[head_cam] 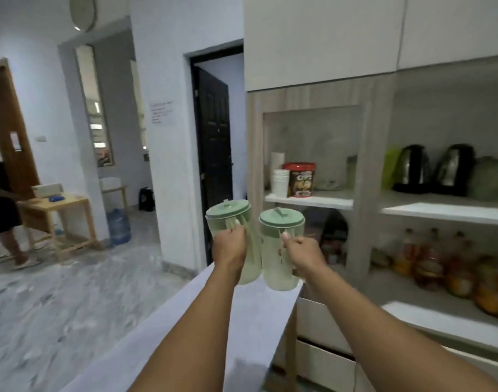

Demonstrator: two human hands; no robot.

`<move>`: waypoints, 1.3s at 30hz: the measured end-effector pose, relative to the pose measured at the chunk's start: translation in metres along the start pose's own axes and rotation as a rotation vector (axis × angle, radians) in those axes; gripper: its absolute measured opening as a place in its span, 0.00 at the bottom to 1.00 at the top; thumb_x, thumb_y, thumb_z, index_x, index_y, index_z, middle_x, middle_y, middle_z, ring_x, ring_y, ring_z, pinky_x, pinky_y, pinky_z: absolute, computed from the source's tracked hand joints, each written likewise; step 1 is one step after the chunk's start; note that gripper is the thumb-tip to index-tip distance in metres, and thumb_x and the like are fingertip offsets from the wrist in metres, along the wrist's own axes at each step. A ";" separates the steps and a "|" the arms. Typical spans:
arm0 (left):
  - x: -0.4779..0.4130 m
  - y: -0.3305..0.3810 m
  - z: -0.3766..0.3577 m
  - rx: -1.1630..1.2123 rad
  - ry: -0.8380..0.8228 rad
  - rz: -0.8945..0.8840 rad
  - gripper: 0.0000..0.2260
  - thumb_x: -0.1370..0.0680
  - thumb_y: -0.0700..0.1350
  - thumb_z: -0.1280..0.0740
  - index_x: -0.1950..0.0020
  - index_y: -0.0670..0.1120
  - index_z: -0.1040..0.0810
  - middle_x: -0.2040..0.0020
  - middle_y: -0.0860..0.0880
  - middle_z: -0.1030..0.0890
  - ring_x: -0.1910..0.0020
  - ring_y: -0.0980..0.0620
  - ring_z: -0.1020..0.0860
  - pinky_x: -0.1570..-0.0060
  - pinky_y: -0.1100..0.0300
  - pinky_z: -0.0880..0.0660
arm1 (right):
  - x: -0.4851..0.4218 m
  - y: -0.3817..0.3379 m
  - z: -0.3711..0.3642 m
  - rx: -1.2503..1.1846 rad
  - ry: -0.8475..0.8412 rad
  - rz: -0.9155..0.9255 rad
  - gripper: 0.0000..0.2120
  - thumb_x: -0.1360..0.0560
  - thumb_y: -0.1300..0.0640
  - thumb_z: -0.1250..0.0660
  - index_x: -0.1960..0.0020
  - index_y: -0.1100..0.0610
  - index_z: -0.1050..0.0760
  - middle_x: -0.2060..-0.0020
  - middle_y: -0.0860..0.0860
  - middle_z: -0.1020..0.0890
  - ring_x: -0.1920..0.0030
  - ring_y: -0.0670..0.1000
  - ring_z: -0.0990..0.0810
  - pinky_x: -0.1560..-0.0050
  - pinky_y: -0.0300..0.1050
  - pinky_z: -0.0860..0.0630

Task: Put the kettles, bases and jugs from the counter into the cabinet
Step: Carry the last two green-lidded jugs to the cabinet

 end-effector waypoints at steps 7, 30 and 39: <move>0.066 0.054 -0.162 0.073 -0.249 -0.131 0.13 0.23 0.51 0.38 0.64 0.46 0.23 0.60 0.46 0.19 0.56 0.44 0.20 0.50 0.50 0.22 | -0.008 -0.021 0.202 -0.040 0.318 0.017 0.17 0.21 0.43 0.38 0.57 0.56 0.23 0.50 0.58 0.16 0.48 0.61 0.18 0.43 0.61 0.21; 0.016 0.054 -0.627 -0.003 -0.358 -0.132 0.19 0.19 0.51 0.41 0.69 0.46 0.32 0.69 0.50 0.31 0.71 0.53 0.34 0.67 0.59 0.35 | -0.273 0.018 0.535 -0.039 0.507 0.094 0.23 0.20 0.47 0.38 0.44 0.68 0.22 0.50 0.62 0.15 0.47 0.62 0.17 0.43 0.60 0.21; -0.138 0.007 -0.719 -0.043 -0.342 -0.052 0.15 0.19 0.47 0.40 0.64 0.42 0.27 0.68 0.48 0.29 0.70 0.52 0.32 0.68 0.59 0.36 | -0.446 0.038 0.509 -0.075 0.460 0.053 0.16 0.19 0.50 0.37 0.54 0.63 0.20 0.57 0.60 0.15 0.55 0.58 0.16 0.44 0.59 0.21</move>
Point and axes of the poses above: each hand's wrist, its own x-axis away from the middle knuckle, its own z-axis out of the back of the hand, y = z × x, the point moved 2 cm from there along -x, towards the middle knuckle
